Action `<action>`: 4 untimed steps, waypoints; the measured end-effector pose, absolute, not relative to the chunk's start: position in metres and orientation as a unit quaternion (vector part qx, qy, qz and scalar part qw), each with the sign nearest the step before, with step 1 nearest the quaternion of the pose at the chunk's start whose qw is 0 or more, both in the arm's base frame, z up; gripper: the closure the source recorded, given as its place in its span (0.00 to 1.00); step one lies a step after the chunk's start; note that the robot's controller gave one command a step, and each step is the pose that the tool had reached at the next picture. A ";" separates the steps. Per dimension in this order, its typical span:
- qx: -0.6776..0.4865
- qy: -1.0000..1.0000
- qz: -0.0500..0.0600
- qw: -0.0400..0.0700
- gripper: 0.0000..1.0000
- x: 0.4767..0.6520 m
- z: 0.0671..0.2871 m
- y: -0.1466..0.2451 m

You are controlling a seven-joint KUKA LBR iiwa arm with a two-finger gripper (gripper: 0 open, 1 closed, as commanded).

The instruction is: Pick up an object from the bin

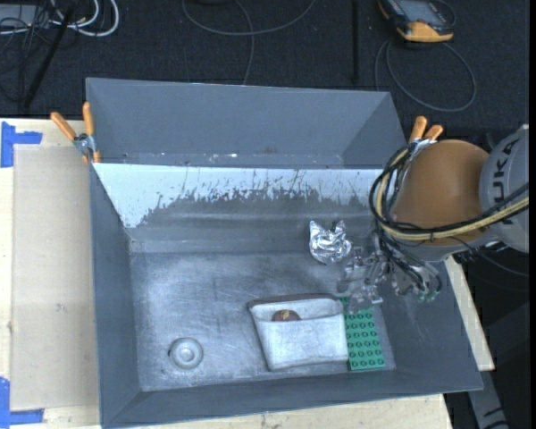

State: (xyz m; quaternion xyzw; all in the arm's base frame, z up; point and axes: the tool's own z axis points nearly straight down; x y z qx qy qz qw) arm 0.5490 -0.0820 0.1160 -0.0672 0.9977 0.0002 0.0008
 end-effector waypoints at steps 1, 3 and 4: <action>-0.067 0.998 0.000 0.000 0.00 0.549 0.115 -0.082; -0.148 0.989 -0.001 0.001 1.00 0.544 0.077 -0.082; -0.146 0.989 -0.001 0.003 1.00 0.510 0.225 -0.079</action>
Offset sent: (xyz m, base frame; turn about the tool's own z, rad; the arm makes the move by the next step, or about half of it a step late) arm 0.0000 0.0000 0.0000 0.0000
